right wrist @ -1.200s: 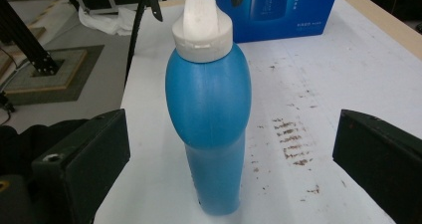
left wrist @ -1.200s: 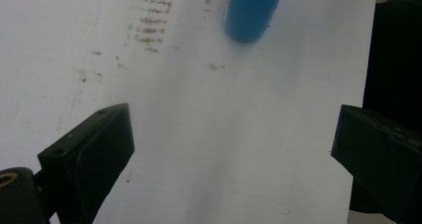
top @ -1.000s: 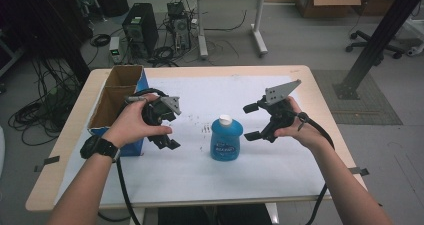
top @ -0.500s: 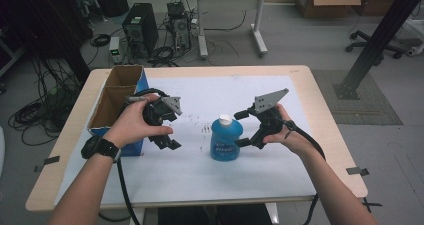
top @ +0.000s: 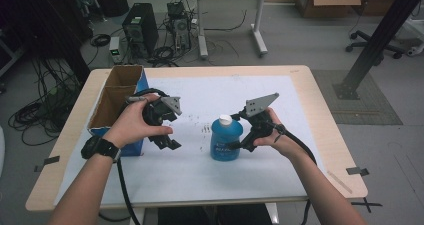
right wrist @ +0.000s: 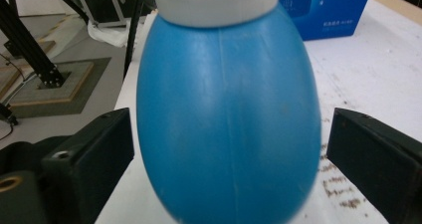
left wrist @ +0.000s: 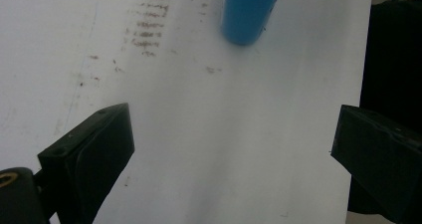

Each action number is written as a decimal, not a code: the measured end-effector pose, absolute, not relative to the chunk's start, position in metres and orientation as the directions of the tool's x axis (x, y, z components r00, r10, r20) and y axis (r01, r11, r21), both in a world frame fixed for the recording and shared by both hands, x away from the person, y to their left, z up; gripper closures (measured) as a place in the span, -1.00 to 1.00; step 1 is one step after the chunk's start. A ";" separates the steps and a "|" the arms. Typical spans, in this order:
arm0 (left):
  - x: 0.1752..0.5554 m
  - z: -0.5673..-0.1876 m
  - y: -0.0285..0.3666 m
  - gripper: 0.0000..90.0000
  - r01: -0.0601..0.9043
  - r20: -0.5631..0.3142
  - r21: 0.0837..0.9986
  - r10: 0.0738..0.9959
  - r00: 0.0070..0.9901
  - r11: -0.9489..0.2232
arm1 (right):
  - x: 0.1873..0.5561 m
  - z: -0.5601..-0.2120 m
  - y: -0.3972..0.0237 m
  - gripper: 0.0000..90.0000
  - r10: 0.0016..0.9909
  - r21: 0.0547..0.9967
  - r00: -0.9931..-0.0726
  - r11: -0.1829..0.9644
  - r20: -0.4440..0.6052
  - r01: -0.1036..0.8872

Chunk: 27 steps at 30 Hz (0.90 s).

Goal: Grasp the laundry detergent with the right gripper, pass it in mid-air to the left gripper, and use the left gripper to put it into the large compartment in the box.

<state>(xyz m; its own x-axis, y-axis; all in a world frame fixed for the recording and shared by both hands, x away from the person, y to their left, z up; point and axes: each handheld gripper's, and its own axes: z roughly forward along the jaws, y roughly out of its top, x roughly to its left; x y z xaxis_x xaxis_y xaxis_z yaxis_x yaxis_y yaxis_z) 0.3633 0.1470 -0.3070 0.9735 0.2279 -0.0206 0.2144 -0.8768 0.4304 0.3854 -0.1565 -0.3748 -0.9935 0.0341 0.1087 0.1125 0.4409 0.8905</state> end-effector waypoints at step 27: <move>0.363 -0.307 0.146 -0.92 0.215 -0.023 0.429 0.228 0.973 -0.877 | 0.388 -0.381 -0.154 -0.65 0.047 0.894 -0.992 0.429 0.120 0.128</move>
